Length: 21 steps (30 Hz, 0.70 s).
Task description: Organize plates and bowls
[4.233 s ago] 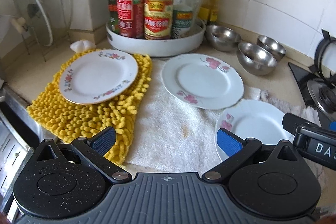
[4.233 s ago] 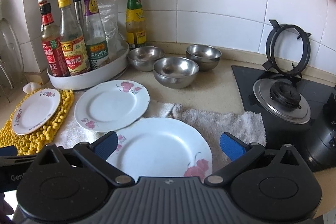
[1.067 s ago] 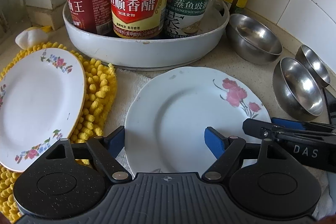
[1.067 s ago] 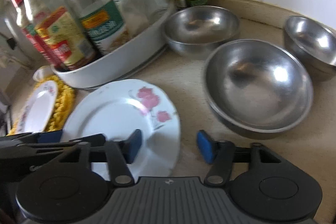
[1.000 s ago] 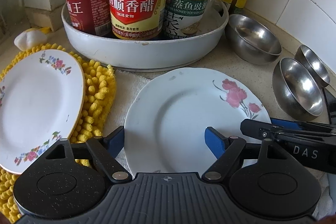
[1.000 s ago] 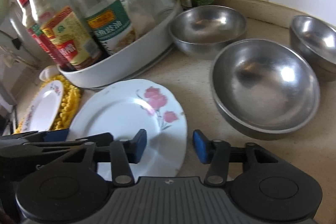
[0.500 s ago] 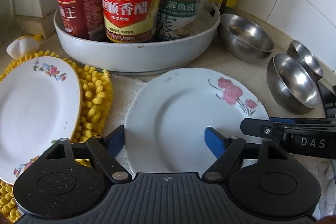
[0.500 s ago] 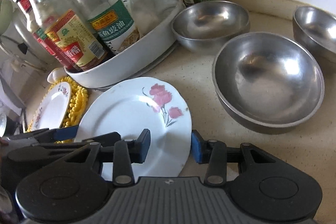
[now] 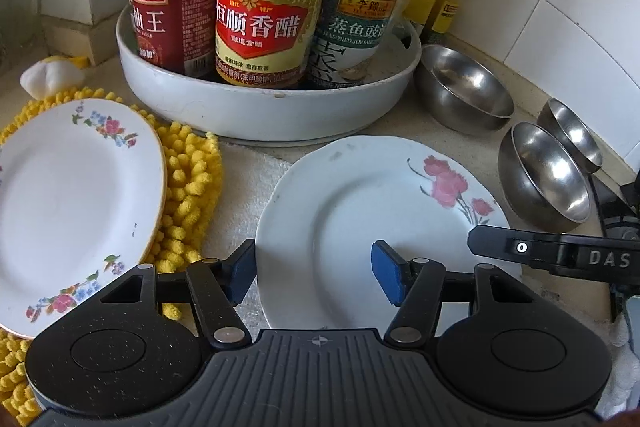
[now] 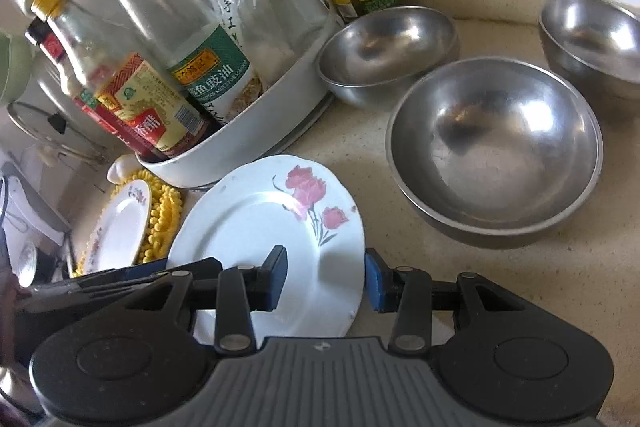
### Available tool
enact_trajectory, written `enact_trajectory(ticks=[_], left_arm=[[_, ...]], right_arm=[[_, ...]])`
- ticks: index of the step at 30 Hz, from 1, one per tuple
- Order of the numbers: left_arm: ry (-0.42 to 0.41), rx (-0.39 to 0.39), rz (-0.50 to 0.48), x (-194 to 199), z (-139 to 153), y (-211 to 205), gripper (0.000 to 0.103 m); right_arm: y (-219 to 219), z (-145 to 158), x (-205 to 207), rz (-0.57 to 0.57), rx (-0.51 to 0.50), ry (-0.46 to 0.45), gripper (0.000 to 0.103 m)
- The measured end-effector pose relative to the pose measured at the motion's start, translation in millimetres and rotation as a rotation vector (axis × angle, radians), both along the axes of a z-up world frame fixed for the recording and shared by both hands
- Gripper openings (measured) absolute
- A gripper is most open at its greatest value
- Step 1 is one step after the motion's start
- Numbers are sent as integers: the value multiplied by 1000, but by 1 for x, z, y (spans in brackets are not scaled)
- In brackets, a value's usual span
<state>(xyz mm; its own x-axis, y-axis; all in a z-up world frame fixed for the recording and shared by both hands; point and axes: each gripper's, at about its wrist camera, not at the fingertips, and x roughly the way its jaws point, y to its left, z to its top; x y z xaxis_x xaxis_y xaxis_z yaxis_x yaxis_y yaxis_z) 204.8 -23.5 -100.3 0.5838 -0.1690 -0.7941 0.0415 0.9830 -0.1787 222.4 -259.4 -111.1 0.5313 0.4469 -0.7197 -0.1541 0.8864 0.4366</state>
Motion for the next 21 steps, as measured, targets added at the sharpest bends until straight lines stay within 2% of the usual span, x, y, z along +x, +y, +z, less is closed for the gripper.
enact_trajectory(ticks=[3, 10, 21], left_arm=[[10, -21, 13, 2, 2, 3, 68], [-37, -23, -1, -3, 20, -1, 68], [-76, -26, -54, -26, 38, -10, 68]], right_arm=[[-2, 5, -1, -6, 31, 1, 65], [-5, 18, -5, -17, 33, -15, 65], [-12, 47, -38, -29, 17, -53, 65]])
